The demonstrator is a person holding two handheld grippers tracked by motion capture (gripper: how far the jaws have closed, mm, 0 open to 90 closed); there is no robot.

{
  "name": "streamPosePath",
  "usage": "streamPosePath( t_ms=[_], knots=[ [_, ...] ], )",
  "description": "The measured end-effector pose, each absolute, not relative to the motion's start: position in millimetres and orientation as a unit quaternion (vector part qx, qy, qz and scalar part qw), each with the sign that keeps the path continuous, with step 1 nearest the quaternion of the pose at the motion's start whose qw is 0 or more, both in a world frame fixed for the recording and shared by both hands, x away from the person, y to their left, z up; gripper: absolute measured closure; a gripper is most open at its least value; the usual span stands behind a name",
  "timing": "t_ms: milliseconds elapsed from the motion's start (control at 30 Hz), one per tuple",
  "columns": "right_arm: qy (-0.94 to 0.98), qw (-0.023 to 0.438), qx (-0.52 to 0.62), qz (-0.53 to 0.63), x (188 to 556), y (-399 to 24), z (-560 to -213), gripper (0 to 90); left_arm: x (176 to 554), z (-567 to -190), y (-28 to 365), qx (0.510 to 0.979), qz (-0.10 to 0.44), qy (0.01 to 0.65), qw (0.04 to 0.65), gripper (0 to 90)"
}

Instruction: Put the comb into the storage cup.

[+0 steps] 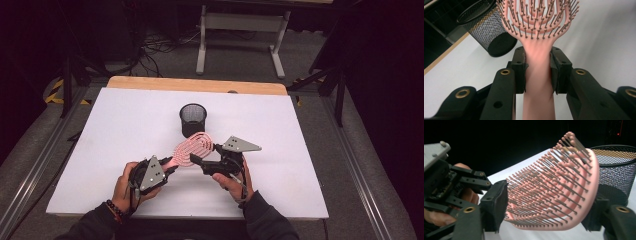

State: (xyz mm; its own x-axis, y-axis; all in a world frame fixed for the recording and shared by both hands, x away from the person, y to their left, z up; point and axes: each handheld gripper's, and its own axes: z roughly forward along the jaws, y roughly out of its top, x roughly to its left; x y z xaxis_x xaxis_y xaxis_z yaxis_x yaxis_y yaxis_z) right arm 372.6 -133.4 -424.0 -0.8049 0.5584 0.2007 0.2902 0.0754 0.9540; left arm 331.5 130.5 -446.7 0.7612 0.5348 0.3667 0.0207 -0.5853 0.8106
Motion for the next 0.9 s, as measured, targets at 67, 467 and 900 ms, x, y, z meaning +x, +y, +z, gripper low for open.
streamPosePath(
  t_ms=[67,467,900],
  knots=[
    [0.723,0.107,0.293,0.616,372,-134,-424,36.1,332,-448,129,0.839,0.305,0.165,0.42,69.4],
    [0.721,0.097,0.275,0.629,365,-133,-421,54.3,334,-451,128,0.846,0.31,0.159,0.403,69.3],
    [0.725,0.106,0.245,0.635,354,-128,-417,62.4,333,-454,125,0.844,0.335,0.154,0.389,69.3]
  ],
)
